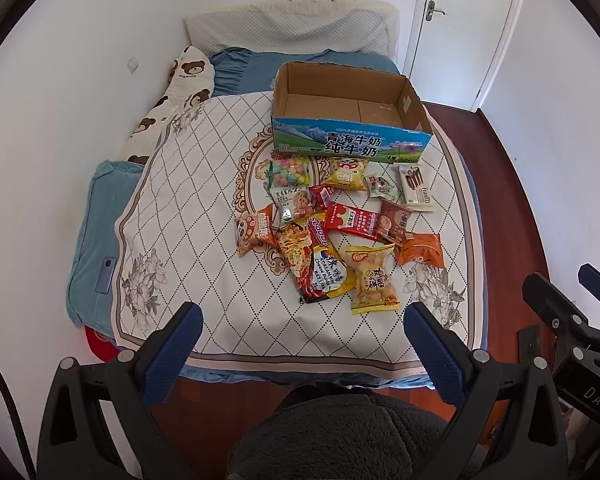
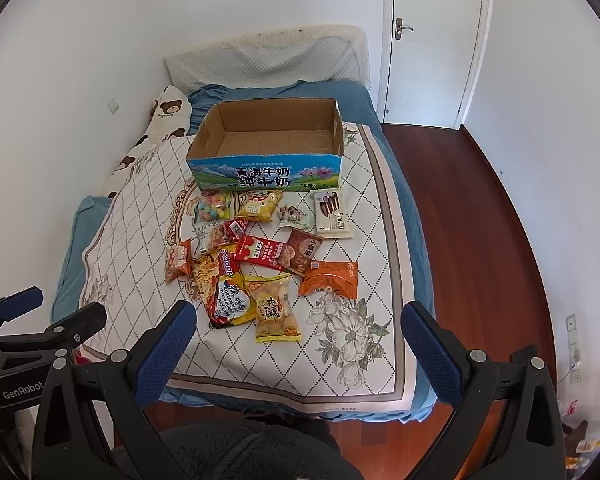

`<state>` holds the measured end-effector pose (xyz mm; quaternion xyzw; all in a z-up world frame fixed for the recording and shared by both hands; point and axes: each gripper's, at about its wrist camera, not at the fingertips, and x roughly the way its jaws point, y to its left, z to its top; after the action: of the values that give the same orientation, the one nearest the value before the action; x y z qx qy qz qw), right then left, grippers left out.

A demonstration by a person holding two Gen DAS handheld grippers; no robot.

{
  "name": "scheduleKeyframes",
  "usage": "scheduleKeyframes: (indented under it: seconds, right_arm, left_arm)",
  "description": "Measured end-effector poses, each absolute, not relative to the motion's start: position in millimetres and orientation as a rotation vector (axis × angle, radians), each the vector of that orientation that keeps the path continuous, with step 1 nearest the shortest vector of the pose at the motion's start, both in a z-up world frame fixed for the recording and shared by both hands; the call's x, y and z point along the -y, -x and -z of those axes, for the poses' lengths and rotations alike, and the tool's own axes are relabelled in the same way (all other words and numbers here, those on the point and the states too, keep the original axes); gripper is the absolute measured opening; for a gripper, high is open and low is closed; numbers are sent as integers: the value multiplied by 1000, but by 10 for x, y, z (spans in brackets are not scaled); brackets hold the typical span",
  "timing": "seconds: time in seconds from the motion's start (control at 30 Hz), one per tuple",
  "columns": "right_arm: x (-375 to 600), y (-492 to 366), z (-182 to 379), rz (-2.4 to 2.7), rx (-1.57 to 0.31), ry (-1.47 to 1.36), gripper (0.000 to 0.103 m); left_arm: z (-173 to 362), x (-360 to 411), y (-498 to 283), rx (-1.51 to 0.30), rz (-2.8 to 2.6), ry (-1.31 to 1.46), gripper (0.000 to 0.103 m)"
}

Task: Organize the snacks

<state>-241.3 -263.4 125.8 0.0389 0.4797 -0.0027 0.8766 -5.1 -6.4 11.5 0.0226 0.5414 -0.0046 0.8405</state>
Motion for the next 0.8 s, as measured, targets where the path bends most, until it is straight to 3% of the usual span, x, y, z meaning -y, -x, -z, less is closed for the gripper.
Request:
scheduleKeyframes:
  seconds: [0.8]
  right_arm:
    - [2603,2386,-1250,7,-994,-79,103]
  left_arm:
    - [-61,4,62,-1137,9,-35,103]
